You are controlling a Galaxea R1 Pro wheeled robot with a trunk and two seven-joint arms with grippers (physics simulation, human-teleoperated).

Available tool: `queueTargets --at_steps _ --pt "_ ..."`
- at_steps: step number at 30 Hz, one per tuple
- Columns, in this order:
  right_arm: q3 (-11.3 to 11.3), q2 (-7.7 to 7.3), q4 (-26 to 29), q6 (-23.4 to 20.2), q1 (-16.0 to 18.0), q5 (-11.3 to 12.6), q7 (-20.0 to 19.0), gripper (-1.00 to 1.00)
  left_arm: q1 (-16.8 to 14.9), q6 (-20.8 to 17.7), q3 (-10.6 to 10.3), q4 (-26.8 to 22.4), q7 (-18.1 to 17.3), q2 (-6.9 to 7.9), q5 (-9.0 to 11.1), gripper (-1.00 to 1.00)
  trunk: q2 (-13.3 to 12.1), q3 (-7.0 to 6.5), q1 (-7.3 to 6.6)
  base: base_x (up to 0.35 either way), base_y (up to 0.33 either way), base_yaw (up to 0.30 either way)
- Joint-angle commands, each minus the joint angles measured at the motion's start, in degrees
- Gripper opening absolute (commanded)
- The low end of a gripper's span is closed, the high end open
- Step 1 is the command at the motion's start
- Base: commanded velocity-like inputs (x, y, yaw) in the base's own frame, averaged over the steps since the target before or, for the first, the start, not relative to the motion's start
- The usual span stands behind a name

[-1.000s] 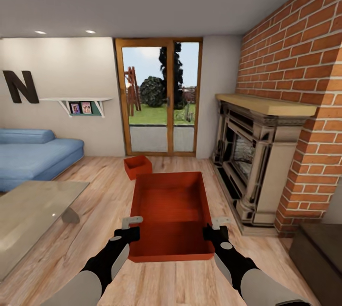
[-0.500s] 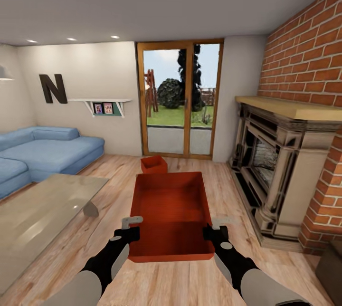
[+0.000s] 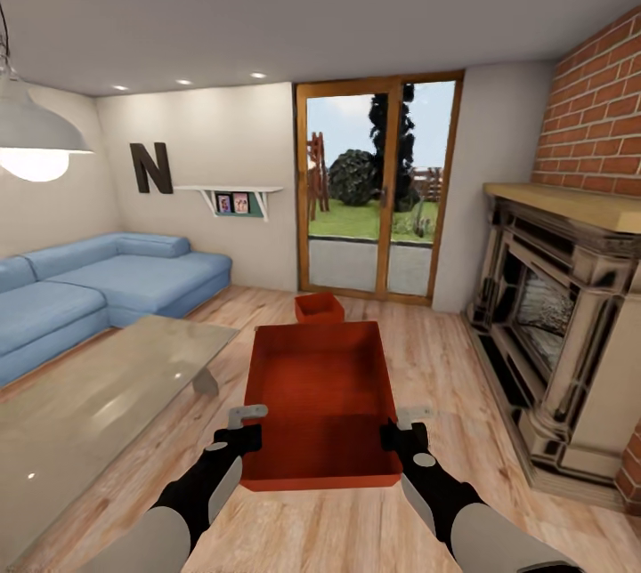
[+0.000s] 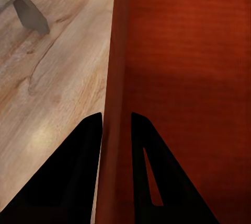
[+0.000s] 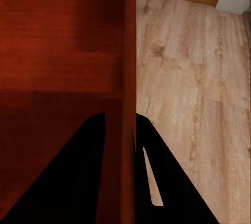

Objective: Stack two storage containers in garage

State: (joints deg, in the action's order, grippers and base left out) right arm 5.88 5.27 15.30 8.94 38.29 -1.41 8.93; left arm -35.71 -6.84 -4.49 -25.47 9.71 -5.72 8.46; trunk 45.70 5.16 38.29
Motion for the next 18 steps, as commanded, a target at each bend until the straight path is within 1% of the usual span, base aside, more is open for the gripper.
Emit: queueTargets --at_steps 1,3,12,18 --pt "-0.70 0.00 -0.15 -0.08 0.12 1.85 0.11 -1.00 0.02 2.80 -0.97 -0.20 2.51 0.13 -0.81 -1.00 0.08 0.09 0.02 0.000 0.000 0.204" --pt "-0.70 0.00 -0.13 -0.07 0.12 1.89 0.07 -1.00 0.02 2.80 -0.97 -0.20 2.51 0.15 -0.81 -1.00 0.08 0.08 0.02 0.000 0.000 0.107" --pt "-0.73 0.00 -0.15 -0.07 0.12 2.07 0.12 -1.00 0.02 2.80 -0.96 -0.11 2.51 0.10 -0.81 -1.00 0.08 0.08 0.02 0.000 0.000 0.014" --pt "-0.72 0.01 -0.15 -0.13 0.12 2.04 0.12 -1.00 0.02 2.80 -0.90 -0.05 2.51 0.17 -0.81 -1.00 0.08 0.08 0.02 0.000 0.000 0.213"
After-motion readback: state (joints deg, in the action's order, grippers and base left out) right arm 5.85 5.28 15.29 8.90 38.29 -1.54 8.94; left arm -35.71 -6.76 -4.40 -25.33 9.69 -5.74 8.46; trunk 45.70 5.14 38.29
